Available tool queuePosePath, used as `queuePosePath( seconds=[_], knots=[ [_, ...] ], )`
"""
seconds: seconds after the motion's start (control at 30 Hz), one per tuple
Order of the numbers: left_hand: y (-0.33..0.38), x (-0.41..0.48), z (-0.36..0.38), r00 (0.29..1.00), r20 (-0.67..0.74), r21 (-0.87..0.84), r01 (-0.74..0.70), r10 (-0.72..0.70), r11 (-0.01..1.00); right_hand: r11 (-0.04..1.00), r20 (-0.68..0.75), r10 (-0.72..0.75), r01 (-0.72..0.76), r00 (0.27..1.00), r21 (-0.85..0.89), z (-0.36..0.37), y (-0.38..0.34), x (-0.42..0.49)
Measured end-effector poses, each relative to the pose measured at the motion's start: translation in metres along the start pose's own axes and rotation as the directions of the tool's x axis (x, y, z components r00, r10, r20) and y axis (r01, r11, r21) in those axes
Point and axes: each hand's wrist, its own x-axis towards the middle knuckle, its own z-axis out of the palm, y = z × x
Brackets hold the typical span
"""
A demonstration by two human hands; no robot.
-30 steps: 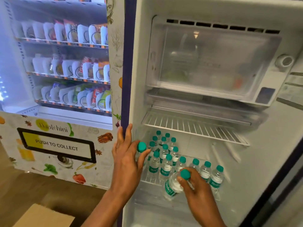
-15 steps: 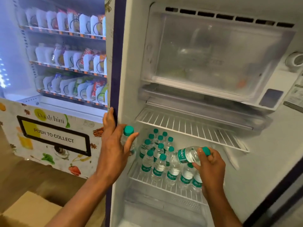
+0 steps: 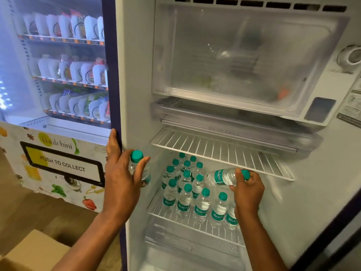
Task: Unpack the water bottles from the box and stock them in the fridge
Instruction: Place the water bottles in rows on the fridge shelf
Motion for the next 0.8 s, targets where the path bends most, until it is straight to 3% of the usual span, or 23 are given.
queuePosePath(
  seconds=[0.27, 0.4, 0.53, 0.8],
  knots=[
    [-0.004, -0.001, 0.005, 0.999, -0.019, -0.044, -0.027, 0.027, 0.999, 0.996, -0.063, -0.069, 0.064, 0.996, -0.067, 0.023, 0.016, 0.026],
    [-0.007, -0.003, 0.008, 0.998, -0.040, -0.059, -0.043, 0.041, 0.997, 0.984, -0.020, -0.095, 0.091, 0.995, -0.154, 0.042, 0.024, 0.045],
    [-0.010, -0.010, 0.015, 0.997, -0.061, -0.094, 0.037, -0.043, 0.995, 0.952, 0.061, -0.121, 0.133, 0.991, -0.276, 0.063, 0.037, 0.060],
    [-0.018, -0.010, 0.022, 0.995, -0.055, 0.002, 0.085, -0.085, 0.996, 0.878, 0.226, -0.085, 0.180, 0.970, -0.444, 0.089, 0.069, 0.087]
  ],
)
